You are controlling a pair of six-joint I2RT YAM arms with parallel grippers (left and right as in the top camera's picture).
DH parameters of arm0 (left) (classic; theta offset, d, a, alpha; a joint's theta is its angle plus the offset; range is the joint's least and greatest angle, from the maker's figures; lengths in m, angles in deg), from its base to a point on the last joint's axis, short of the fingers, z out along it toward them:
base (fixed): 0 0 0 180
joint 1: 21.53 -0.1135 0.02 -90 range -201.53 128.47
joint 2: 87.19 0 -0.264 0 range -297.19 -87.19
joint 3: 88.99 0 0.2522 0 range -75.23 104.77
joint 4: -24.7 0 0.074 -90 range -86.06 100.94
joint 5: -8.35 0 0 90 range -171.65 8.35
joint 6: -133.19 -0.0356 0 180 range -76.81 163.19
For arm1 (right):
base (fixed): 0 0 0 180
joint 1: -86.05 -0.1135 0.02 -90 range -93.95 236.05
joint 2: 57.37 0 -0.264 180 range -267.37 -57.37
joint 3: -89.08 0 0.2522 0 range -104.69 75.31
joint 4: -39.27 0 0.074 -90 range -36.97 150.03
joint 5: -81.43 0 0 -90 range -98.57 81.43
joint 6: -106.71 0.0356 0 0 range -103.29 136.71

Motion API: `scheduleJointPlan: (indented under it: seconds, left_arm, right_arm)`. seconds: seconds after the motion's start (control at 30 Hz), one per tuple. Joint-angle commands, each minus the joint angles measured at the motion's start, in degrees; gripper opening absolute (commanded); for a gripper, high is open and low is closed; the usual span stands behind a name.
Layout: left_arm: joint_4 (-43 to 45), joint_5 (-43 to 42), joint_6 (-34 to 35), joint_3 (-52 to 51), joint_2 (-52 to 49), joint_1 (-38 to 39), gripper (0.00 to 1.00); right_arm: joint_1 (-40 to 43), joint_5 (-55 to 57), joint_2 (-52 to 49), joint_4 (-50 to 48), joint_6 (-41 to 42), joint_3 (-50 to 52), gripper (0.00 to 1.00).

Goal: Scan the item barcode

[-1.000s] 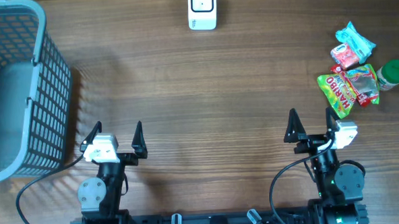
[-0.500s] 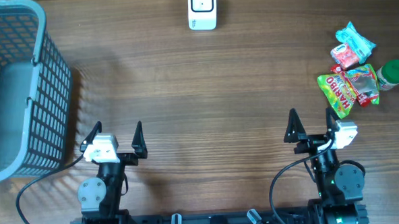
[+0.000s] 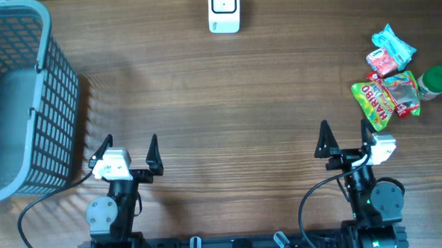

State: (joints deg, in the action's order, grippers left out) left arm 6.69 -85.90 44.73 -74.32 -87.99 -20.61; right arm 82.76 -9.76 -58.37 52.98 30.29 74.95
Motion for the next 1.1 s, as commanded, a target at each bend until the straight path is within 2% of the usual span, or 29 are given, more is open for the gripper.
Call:
scheduleJointPlan:
  seconds: [0.0, 1.07]
  left_arm:
    - [0.2, -0.8, -1.1, -0.6, 0.6, -0.5, 1.0]
    - [0.2, -0.8, -1.1, -0.6, 0.6, -0.5, 1.0]
  right_arm:
    - [-0.3, 0.8, 0.7, -0.3, 0.1, 0.1, 1.0]
    - [-0.3, 0.8, 0.7, -0.3, 0.1, 0.1, 1.0]
